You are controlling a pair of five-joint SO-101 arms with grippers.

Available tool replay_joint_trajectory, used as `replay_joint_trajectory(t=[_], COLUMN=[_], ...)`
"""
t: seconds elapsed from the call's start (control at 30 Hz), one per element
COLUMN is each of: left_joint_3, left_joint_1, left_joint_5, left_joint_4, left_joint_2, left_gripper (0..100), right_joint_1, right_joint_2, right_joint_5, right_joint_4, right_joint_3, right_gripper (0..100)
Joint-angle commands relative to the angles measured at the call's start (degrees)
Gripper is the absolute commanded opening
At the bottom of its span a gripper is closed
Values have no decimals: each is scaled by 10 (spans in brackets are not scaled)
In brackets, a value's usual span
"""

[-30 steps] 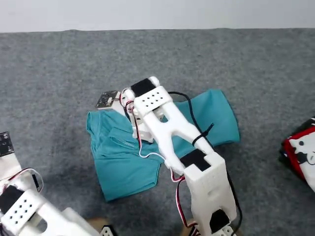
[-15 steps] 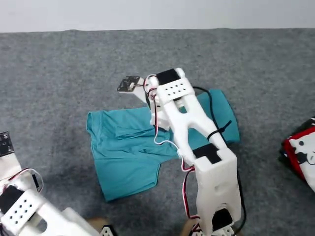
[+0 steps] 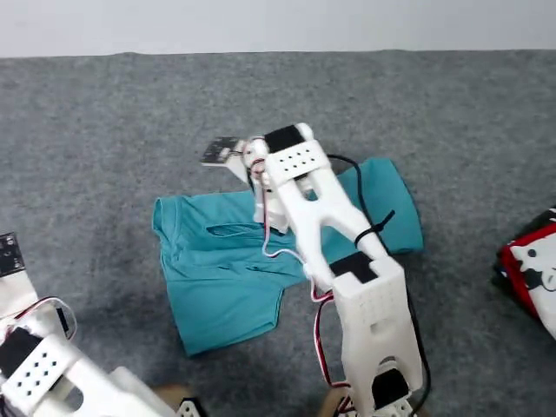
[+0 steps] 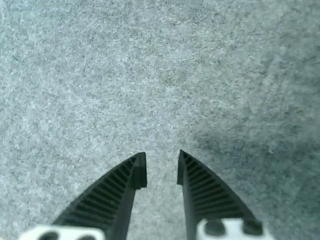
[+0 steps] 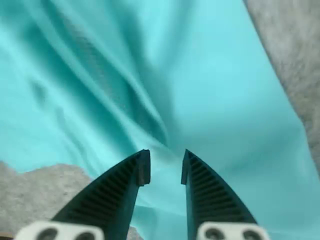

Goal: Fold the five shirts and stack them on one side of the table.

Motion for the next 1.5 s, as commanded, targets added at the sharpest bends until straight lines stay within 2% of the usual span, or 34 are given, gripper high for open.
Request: replay_joint_trajectory(t=[0.0,0.4,0.7,0.83,1.07,1.27,1.47], left_joint_3=[-3,-3,-2,-2,-2,-4,-4], left_joint_1=[4,4,5,5,5,14,14], left_joint_5=[0,0,0,0,0,0,0], left_joint_4=[-12,-14,-28,-29,-30,-38,-38], left_joint_2=[-8,-8,-7,-7,-7,-7,-7], left_gripper=[115,115,115,115,115,115,115], right_joint_1=[-36,-120,-77,-61,-82,-134,-178], right_joint_2=[-43,22,83,82,87,87,100], right_joint_5=[-6,-6,18,25,23,21,0], right_joint_4=[32,25,-96,-120,-48,36,70], right_joint_3=[-63,-87,-87,-95,-147,-147,-143], right_gripper=[102,68,68,68,68,68,67])
